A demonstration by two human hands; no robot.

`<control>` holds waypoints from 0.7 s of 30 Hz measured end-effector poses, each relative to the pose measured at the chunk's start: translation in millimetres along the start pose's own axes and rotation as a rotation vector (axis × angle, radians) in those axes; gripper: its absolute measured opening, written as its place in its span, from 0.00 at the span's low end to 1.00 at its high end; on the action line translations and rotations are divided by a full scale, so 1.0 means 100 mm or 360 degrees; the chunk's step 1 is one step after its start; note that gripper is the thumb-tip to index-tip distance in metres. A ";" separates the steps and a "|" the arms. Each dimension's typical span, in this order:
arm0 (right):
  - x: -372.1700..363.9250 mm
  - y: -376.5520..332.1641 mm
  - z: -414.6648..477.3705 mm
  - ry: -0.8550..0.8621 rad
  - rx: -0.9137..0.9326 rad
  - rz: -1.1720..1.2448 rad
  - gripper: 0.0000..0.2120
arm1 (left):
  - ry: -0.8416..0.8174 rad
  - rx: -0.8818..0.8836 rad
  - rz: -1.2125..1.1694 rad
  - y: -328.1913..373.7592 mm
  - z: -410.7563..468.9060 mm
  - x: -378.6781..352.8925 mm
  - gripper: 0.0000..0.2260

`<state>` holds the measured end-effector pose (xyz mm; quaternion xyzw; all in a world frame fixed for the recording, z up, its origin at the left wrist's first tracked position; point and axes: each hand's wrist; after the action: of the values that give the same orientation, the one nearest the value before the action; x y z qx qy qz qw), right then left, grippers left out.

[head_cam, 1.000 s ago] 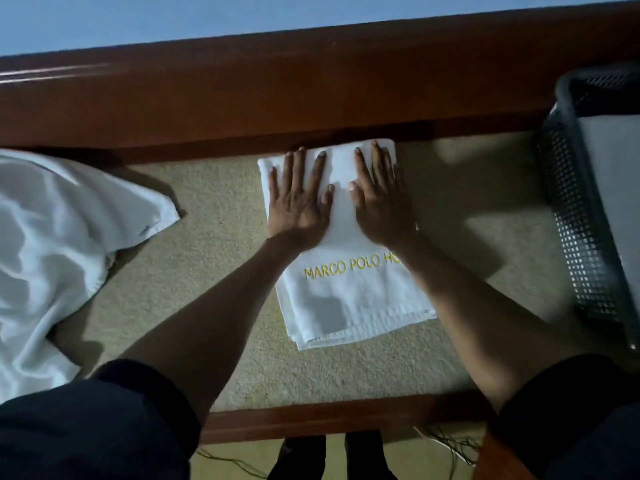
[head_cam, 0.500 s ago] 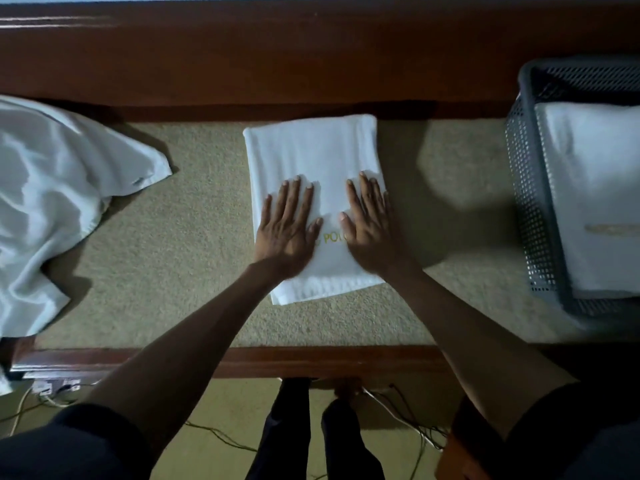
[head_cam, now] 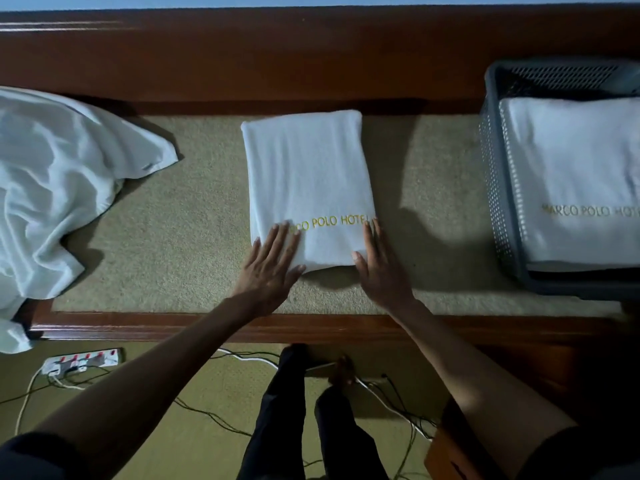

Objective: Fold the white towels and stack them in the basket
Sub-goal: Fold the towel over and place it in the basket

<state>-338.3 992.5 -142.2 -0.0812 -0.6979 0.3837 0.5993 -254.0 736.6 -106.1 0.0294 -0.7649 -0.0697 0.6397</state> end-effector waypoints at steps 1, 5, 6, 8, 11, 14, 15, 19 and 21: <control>0.05 -0.04 -0.03 -0.0021 -0.0060 0.0118 0.28 | -0.0009 0.0031 -0.0117 -0.01 -0.02 0.06 0.28; 0.30 -0.18 0.09 0.0134 -0.0351 0.0406 0.17 | 0.0358 0.0468 -0.0581 -0.07 0.10 0.51 0.13; 0.36 -0.21 0.18 0.0209 -0.0418 0.0424 0.16 | 0.0423 0.0593 -0.0657 -0.11 0.16 0.60 0.10; 0.45 -0.24 0.38 0.0297 -0.0491 0.0448 0.16 | 0.0499 0.0811 -0.0782 -0.20 0.31 0.76 0.08; 0.51 -0.28 0.77 0.0258 -0.0605 0.0579 0.13 | 0.0399 0.1103 -0.1061 -0.38 0.59 0.85 0.14; 0.45 -0.33 1.21 0.0136 -0.0749 0.0732 0.18 | 0.0093 0.1389 -0.1432 -0.59 0.94 0.85 0.29; 0.43 -0.34 1.34 0.0093 -0.0802 0.0757 0.19 | 0.0018 0.1451 -0.1569 -0.66 1.05 0.84 0.33; 0.39 -0.36 1.79 0.0078 -0.1006 0.0943 0.22 | -0.0197 0.1459 -0.1697 -0.86 1.42 0.83 0.34; 0.39 -0.35 1.98 0.0097 -0.1119 0.1017 0.32 | -0.0244 0.1422 -0.1803 -0.89 1.57 0.87 0.27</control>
<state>-514.4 904.5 -87.4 -0.5008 -0.7077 0.2869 0.4076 -427.7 647.6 -60.9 0.6747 -0.6304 -0.0731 0.3770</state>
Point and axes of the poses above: each hand's wrist, its own z-axis towards the middle knuckle, its own x-axis out of the back of the hand, y = z × x, and after that the axes turned 8 degrees about z, right-handed
